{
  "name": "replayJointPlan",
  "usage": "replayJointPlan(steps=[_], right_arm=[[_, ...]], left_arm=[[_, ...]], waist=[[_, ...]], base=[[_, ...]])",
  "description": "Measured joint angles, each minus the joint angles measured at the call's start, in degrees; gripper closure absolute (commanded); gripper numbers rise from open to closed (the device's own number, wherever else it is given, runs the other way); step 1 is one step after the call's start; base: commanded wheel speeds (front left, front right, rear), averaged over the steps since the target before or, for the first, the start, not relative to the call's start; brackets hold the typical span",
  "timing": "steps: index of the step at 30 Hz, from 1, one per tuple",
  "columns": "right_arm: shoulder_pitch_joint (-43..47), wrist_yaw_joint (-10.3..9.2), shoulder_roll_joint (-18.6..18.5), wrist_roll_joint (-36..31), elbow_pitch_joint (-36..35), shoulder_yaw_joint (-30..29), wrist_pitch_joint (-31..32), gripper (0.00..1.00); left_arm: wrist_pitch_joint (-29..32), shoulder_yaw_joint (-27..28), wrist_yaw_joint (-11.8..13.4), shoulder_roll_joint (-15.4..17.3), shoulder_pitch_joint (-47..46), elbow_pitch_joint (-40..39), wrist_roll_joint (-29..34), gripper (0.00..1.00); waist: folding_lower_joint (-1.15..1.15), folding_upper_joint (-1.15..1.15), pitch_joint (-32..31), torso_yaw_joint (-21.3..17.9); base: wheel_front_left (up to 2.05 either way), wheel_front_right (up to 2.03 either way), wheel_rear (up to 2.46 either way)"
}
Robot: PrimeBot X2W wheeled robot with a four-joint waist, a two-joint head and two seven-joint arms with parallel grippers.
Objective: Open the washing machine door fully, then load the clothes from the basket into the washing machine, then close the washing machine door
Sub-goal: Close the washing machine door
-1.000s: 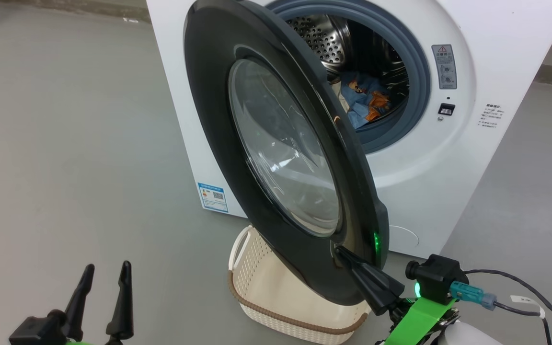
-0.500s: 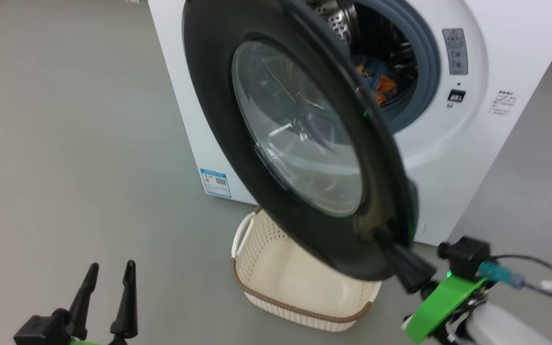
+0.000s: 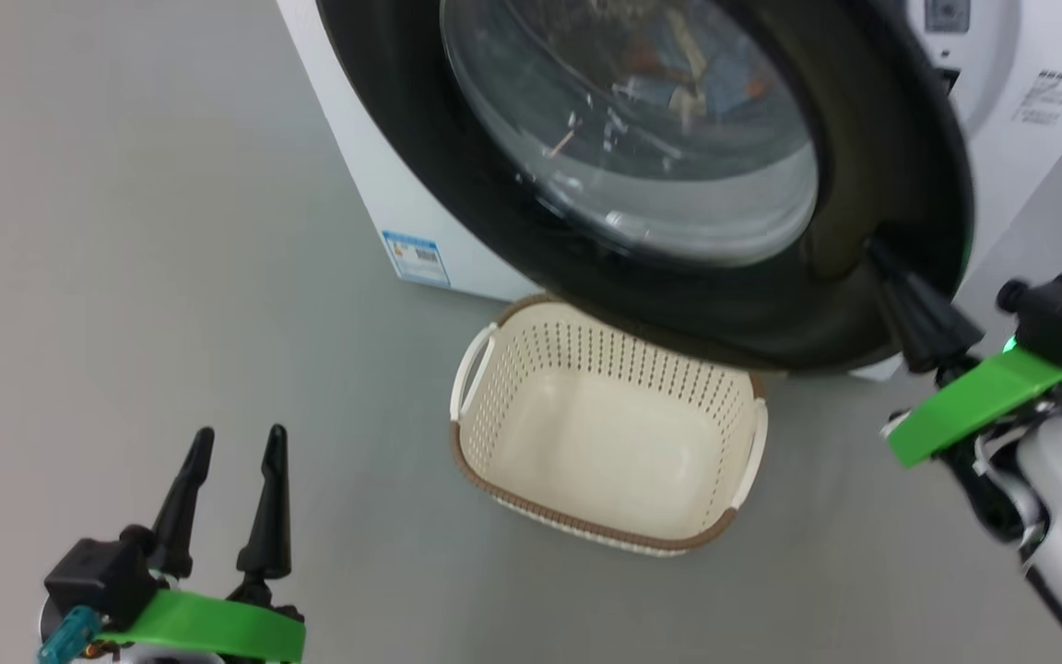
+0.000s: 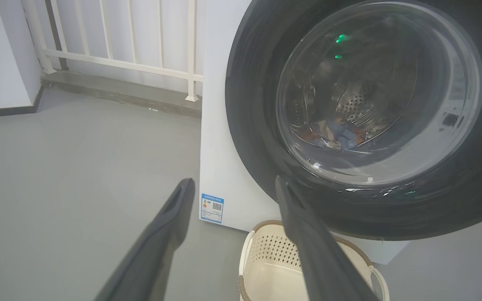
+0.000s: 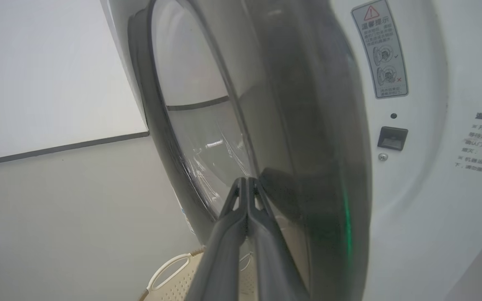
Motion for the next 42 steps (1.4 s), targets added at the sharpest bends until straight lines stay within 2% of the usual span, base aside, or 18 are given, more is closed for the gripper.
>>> replayJointPlan(steps=[15,21,27,38,39,41,42], right_arm=[[-15.60,0.00,-4.90,2.11,5.30,0.77,0.00,1.00],[-19.97,0.33,-5.33,1.69,7.65,-2.09,-0.01,1.00],[-20.34,0.57,-3.86,-0.12,9.78,-3.85,-0.25,1.00],[-19.12,0.40,-3.08,-0.25,11.12,-3.45,-0.18,1.00],[-18.61,0.40,-3.04,-0.25,11.01,-2.99,-0.18,0.96],[-17.07,0.40,-2.81,-0.26,10.55,-2.54,-0.18,0.50],[-16.19,0.40,-2.63,-0.26,10.36,-2.44,-0.18,0.00]], left_arm=[[-0.18,-1.12,-0.05,-1.81,-5.69,-0.13,1.25,0.00],[-0.42,-0.89,-0.07,-2.79,-7.03,-0.42,1.75,0.00],[-0.42,-0.57,-0.13,-3.39,-7.02,-0.30,2.00,0.00],[-0.42,0.22,-0.66,-3.39,-6.97,0.66,2.87,0.00],[-0.42,0.25,-0.67,-3.37,-6.95,0.75,2.87,0.00],[-0.42,0.32,-0.67,-3.35,-6.92,1.10,2.87,0.00],[-0.42,0.34,-0.67,-3.33,-6.88,1.31,2.87,0.00]], waist=[[0.00,0.00,9.33,0.71],[0.00,0.00,11.60,1.29],[0.00,0.00,11.53,1.68],[0.00,0.00,8.57,1.05],[0.00,0.00,8.22,0.93],[0.00,0.00,7.40,0.72],[0.00,0.00,6.93,0.60]], base=[[0.00,0.00,0.00],[0.00,0.00,0.00],[0.00,0.00,0.00],[0.00,0.00,0.00],[0.00,0.00,0.00],[0.00,0.00,0.00],[0.00,0.00,0.00]])
